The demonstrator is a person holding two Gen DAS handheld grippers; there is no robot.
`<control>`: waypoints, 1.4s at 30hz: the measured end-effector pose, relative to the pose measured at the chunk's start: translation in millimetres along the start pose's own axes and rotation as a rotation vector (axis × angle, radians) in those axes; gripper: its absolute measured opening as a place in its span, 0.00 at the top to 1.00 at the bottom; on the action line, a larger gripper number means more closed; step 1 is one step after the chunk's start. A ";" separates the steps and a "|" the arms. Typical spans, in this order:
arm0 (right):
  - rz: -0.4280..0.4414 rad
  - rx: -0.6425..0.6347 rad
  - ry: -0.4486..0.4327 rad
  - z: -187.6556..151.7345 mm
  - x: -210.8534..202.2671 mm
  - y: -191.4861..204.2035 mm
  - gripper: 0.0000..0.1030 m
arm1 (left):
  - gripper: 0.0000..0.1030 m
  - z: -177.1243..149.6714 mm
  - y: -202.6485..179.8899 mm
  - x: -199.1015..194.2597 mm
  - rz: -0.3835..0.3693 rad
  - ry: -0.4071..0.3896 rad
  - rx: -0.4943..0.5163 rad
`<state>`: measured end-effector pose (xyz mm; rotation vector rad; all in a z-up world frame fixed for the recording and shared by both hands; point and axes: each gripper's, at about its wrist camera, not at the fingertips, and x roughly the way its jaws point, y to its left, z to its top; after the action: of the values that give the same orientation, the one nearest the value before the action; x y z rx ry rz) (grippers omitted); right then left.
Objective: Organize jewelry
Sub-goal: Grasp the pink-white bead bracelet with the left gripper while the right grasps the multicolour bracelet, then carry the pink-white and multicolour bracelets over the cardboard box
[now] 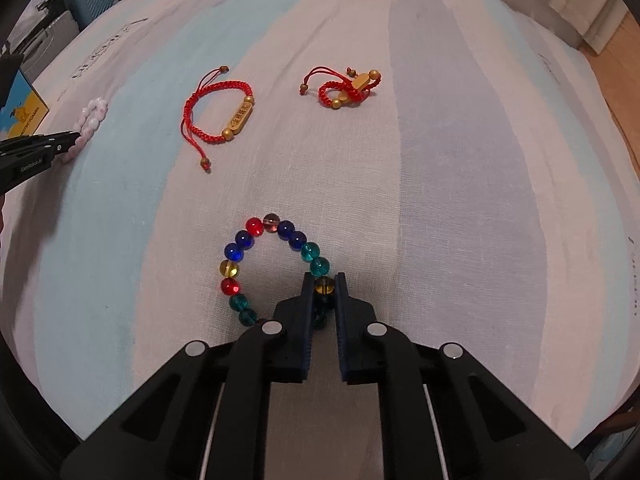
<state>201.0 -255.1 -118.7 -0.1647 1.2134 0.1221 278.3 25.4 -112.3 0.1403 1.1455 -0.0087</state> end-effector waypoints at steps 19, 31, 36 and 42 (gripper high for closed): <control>-0.022 0.003 -0.052 4.6 -41.5 9.1 0.91 | 0.90 -9.5 3.4 -37.6 -0.030 0.037 -0.009; -0.012 0.000 -0.104 13.9 -77.5 27.4 0.91 | 0.90 -11.6 6.8 -72.4 -0.041 0.029 0.003; -0.007 -0.005 -0.119 16.2 -90.4 34.7 0.91 | 0.89 -13.8 11.2 -84.8 -0.042 0.026 0.004; -0.007 -0.019 -0.131 18.9 -103.3 47.1 0.91 | 0.89 -17.2 18.9 -100.3 -0.037 0.017 0.006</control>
<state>174.1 -205.9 -18.2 -0.1745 1.0811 0.1362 222.7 39.6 -26.1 0.1253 1.1649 -0.0438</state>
